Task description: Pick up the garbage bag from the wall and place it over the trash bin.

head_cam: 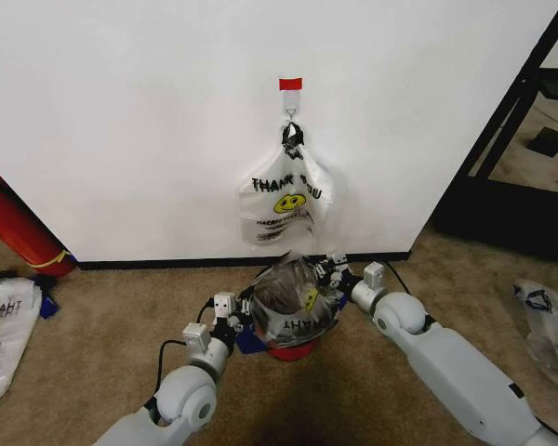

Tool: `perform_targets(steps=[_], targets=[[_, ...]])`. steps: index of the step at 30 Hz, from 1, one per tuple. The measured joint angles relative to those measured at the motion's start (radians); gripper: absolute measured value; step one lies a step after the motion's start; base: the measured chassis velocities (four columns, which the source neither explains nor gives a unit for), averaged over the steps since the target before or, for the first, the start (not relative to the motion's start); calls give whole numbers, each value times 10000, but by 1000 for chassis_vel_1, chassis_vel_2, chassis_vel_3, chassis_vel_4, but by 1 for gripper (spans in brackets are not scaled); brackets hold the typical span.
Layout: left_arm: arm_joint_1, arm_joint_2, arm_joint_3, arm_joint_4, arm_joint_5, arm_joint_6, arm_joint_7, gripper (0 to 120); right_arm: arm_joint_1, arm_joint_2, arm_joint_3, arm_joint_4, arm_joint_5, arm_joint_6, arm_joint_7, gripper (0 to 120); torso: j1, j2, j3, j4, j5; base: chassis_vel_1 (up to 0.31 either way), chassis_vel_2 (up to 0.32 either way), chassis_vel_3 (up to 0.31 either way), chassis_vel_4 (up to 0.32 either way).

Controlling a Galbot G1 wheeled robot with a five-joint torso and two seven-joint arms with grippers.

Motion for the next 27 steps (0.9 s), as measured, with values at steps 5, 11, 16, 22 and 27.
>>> perform_targets(steps=[5, 11, 16, 22, 27], targets=[[-258, -75, 0, 339, -178, -1, 24, 0, 221, 137, -46, -326, -3, 35, 3, 0, 0, 0, 0, 0, 0, 0, 0, 0, 0], [-528, -173, -3, 788, -287, 18, 74, 0, 451, 336, -118, -722, -15, 55, 12, 0, 0, 0, 0, 0, 0, 0, 0, 0, 0], [-710, -216, -41, 991, -439, 60, 108, 0, 623, 521, -143, -1000, 63, 50, 113, 0, 0, 0, 0, 0, 0, 0, 0, 0, 0], [-691, -147, -153, 940, -640, 106, 130, 0, 647, 549, -120, -1099, 375, -60, 147, 0, 0, 0, -1, 0, 0, 0, 0, 0, 0], [-852, -124, -182, 1005, -888, 220, 137, 0, 761, 627, -144, -1266, 430, -111, 131, 0, -1, 0, 0, -1, 0, 0, 0, 0, 0]])
